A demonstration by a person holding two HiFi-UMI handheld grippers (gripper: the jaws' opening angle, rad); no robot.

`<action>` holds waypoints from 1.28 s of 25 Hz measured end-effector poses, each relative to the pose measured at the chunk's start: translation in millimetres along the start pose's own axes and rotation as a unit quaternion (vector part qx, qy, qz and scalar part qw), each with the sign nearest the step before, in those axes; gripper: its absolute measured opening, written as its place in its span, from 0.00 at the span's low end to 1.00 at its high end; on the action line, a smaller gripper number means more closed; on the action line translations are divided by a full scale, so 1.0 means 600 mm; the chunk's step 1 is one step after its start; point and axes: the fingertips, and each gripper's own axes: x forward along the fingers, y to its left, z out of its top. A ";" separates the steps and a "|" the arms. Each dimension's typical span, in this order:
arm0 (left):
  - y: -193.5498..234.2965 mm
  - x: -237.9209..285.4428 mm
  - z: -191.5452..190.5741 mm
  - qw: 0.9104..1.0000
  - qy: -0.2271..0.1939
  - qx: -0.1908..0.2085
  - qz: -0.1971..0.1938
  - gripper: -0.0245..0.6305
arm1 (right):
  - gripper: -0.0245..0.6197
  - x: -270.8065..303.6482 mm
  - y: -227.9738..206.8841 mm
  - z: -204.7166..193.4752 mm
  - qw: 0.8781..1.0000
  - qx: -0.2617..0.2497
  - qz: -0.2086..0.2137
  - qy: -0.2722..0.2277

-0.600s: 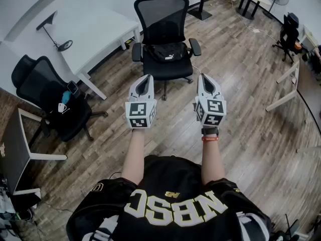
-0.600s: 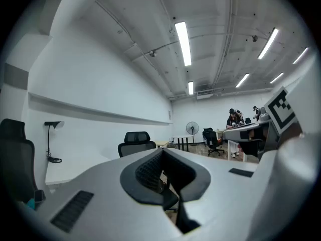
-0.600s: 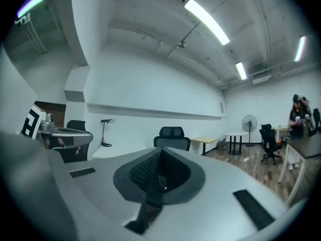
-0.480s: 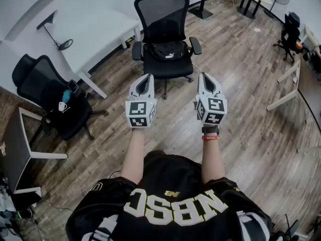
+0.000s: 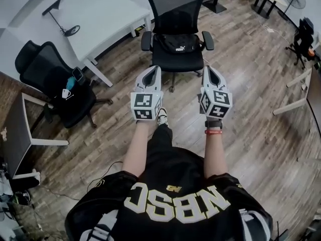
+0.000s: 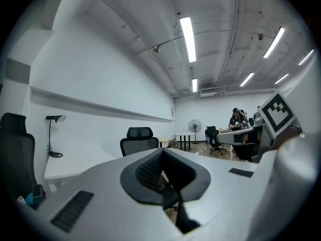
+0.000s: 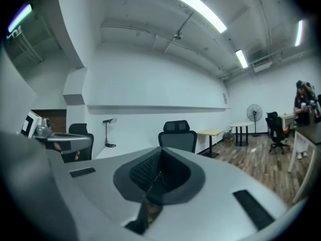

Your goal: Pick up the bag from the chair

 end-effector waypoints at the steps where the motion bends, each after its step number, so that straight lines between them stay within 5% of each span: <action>1: 0.011 0.013 -0.003 1.000 0.000 0.000 0.002 0.06 | 0.05 0.019 0.004 -0.001 1.000 -0.002 0.003 -0.001; 19: 0.233 0.470 -0.031 0.999 0.023 -0.026 -0.021 0.06 | 0.05 0.496 -0.072 0.028 0.999 -0.018 -0.006 0.038; 32: 0.306 0.772 -0.220 0.987 0.142 -0.071 -0.024 0.06 | 0.07 0.789 -0.196 -0.098 0.990 0.016 0.006 0.143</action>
